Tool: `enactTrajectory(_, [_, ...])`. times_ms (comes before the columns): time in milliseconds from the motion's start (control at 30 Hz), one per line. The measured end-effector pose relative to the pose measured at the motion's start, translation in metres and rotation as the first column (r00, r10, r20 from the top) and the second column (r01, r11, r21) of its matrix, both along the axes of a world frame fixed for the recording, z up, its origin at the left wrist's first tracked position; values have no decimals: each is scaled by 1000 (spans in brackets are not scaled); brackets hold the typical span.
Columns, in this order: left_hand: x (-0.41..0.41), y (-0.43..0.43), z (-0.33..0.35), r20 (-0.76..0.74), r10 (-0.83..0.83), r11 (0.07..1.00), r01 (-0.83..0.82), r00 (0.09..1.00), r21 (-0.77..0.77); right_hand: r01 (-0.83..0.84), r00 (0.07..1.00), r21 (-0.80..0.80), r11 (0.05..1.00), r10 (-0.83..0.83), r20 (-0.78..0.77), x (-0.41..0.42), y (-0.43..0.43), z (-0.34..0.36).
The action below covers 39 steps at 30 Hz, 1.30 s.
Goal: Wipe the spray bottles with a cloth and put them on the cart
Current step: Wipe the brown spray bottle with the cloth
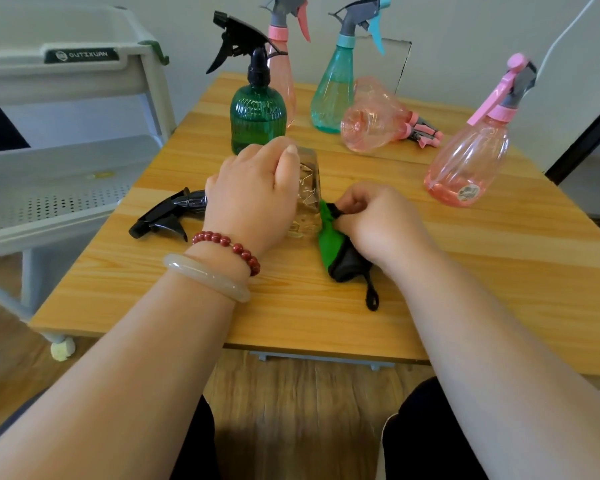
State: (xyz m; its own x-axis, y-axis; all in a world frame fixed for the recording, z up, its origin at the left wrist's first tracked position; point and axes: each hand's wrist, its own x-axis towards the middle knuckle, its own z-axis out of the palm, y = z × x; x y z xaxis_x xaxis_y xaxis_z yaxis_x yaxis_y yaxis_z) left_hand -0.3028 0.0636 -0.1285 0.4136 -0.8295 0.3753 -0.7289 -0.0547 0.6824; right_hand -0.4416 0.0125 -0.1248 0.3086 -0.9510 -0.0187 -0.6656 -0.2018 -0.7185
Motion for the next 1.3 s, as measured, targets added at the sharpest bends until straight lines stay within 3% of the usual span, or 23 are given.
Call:
enactTrajectory(100, [1,1,1,-3,-5,1000,5,1000,4,73,995,-1,997,-73,-71,10,-15,4])
enactTrajectory(233, [0,1,0,4,-8,1000,8,1000,-4,190,943,127,974,-217,253,28,-23,6])
enactTrajectory(367, [1,0,-1,16,-5,1000,5,1000,-2,138,868,177,975,-205,453,23,-15,7])
enactTrajectory(600, [0,1,1,9,-3,1000,3,1000,3,176,879,211,962,-250,407,30,-23,8])
enactTrajectory(767, [0,1,1,13,-5,1000,5,1000,1,71,849,2,997,-62,524,28,-18,22])
enactTrajectory(933, [1,1,1,14,0,1000,0,1000,7,48,847,120,992,-104,521,22,-21,7])
enactTrajectory(1133, [1,1,0,13,-10,1000,10,1000,0,11,868,-143,990,61,493,28,-9,26])
enactTrajectory(1300, [1,1,1,25,-4,1000,4,1000,8,-22,829,-77,997,61,556,19,-1,20])
